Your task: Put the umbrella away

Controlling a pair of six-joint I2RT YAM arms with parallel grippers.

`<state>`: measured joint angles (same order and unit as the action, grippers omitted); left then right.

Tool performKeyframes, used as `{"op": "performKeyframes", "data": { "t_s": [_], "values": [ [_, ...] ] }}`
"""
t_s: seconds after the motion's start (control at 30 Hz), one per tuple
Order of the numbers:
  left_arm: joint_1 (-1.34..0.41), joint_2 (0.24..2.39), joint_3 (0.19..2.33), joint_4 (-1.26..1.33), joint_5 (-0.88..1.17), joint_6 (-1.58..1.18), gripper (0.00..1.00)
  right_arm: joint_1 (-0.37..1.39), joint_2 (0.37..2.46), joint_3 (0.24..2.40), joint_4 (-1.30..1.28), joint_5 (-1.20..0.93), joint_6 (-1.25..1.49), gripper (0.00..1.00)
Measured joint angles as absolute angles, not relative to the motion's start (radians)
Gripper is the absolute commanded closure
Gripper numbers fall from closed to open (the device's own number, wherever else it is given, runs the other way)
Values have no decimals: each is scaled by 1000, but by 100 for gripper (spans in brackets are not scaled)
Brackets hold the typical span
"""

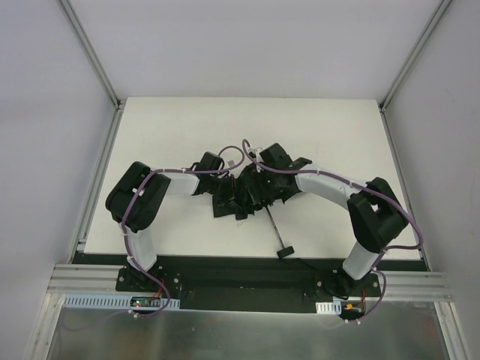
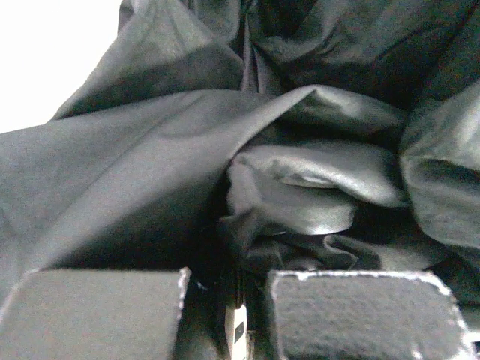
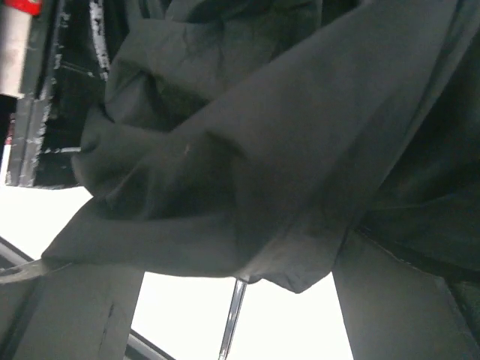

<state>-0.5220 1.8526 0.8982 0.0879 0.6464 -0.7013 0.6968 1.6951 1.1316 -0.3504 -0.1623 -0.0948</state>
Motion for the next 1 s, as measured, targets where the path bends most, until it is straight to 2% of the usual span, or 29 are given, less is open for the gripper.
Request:
{"op": "performKeyframes", "data": {
  "t_s": [0.67,0.73,1.0],
  "values": [
    [-469,1844,863,103,680,-687,100,772,1794,1119,-258,-59,-187,1],
    [-469,1844,863,100,681,-687,100,773,1798,1121,-253,-59,-186,7],
    [-469,1843,863,100,680,-690,100,782,1814,1121,-224,-6,-172,56]
  ]
}}
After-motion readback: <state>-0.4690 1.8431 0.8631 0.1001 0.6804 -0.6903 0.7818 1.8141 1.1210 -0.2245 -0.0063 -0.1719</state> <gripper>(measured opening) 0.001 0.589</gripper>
